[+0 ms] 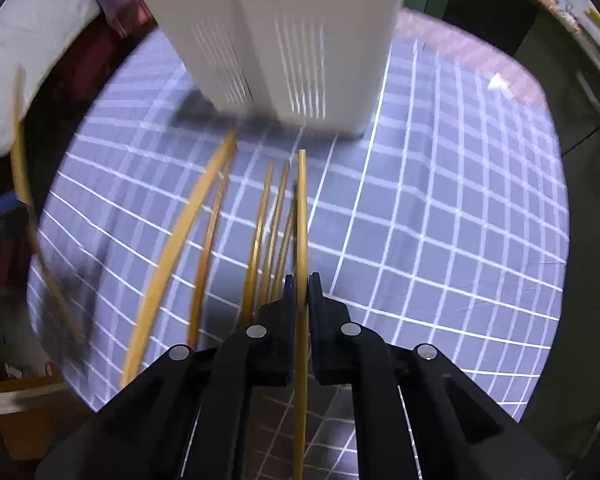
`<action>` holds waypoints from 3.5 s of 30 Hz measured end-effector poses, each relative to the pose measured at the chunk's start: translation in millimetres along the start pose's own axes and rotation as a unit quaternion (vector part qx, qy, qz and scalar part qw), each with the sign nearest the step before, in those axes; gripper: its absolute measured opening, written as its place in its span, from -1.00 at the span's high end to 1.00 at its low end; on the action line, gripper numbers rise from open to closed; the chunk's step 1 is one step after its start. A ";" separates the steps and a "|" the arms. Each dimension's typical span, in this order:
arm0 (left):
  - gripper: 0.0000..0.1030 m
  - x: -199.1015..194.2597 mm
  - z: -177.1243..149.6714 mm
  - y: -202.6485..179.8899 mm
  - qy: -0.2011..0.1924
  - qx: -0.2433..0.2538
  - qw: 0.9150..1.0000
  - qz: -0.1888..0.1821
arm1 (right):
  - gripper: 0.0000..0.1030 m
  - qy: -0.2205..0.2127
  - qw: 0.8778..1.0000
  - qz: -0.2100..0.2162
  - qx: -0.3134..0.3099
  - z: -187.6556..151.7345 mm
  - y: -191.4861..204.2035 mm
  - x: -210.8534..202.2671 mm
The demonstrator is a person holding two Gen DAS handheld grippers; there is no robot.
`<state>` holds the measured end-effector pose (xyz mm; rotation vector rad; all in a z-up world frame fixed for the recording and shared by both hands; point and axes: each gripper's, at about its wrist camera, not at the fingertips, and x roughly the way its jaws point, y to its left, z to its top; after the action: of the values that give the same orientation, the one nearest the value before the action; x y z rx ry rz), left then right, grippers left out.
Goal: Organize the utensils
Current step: 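Grasp one wooden chopstick each with the left and right tools, then carry the chopsticks upright over the caddy and release them inside with both tools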
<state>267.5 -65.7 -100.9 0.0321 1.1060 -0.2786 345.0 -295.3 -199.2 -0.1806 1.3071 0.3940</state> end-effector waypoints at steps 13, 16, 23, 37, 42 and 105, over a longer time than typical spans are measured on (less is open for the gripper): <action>0.87 -34.4 -12.7 -3.9 -0.050 0.011 0.999 -0.002 | 0.86 -0.203 0.978 0.029 0.030 -63.0 -36.4 -127.6; 0.87 -43.5 -14.3 -5.3 -0.064 0.016 0.998 0.001 | 0.86 -0.224 0.974 0.016 0.028 -75.7 -37.4 -134.5; 0.87 -52.8 -18.8 -10.1 -0.077 0.026 0.997 0.003 | 0.86 -0.238 0.971 0.017 0.020 -95.4 -33.0 -146.9; 0.87 -58.7 -20.9 -15.8 -0.094 0.036 0.995 0.007 | 0.86 -0.236 0.971 0.020 0.016 -102.7 -31.1 -144.3; 0.87 -58.6 -19.7 -16.8 -0.092 0.034 0.995 0.005 | 0.86 -0.236 0.971 0.021 0.017 -101.5 -32.3 -142.8; 0.37 -71.5 81.4 3.8 -0.131 -0.003 0.991 0.012 | 0.85 -0.364 0.929 0.018 0.072 87.8 -38.6 -202.9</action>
<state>310.1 -60.6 -1.3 0.0025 0.8448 -0.2498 397.0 -336.8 15.1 0.1128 0.6000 0.3474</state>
